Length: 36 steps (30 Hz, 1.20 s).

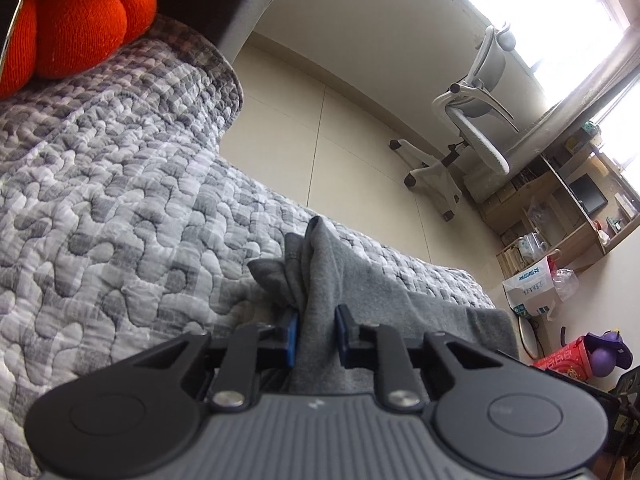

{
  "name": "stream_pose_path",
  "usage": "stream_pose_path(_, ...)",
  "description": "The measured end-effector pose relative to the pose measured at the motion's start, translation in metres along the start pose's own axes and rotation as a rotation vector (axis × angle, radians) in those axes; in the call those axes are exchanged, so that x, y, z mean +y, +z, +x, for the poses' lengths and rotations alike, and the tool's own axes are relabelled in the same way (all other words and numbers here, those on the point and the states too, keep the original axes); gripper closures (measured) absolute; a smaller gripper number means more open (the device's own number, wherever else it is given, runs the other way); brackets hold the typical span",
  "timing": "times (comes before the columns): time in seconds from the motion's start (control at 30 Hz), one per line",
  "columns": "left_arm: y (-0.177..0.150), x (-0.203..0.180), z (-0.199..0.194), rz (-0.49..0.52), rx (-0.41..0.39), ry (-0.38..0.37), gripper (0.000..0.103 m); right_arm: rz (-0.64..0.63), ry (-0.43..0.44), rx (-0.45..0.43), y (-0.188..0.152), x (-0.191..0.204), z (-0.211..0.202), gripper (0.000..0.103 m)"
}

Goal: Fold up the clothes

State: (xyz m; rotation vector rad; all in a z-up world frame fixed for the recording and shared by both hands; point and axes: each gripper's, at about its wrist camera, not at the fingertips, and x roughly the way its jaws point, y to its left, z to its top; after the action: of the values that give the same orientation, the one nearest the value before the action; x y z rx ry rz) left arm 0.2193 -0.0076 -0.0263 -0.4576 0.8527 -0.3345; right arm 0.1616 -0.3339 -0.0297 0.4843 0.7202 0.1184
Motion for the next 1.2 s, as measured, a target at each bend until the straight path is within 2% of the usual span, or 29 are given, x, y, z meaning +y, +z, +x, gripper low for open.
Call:
stream_pose_path(0.27, 0.000, -0.015, -0.014, 0.027, -0.032, 0.035, 0.087, -0.067, -0.002, -0.048, 0.001, 0.024, -0.005, 0.084)
stream_pose_path(0.57, -0.003, -0.026, -0.041, 0.020, -0.050, 0.012, 0.088, -0.057, 0.018, -0.061, -0.002, 0.036, -0.021, 0.085)
stream_pose_path(0.8, -0.015, -0.032, -0.072, -0.004, -0.061, -0.030, 0.089, -0.022, 0.073, -0.060, -0.011, 0.043, -0.049, 0.086)
stream_pose_path(1.0, -0.044, -0.024, -0.098, -0.024, -0.036, -0.039, 0.089, 0.030, 0.134, -0.005, -0.024, 0.041, -0.076, 0.086)
stream_pose_path(1.2, -0.063, -0.005, -0.079, -0.046, 0.033, 0.031, 0.090, 0.001, 0.086, 0.052, -0.040, 0.032, -0.074, 0.086)
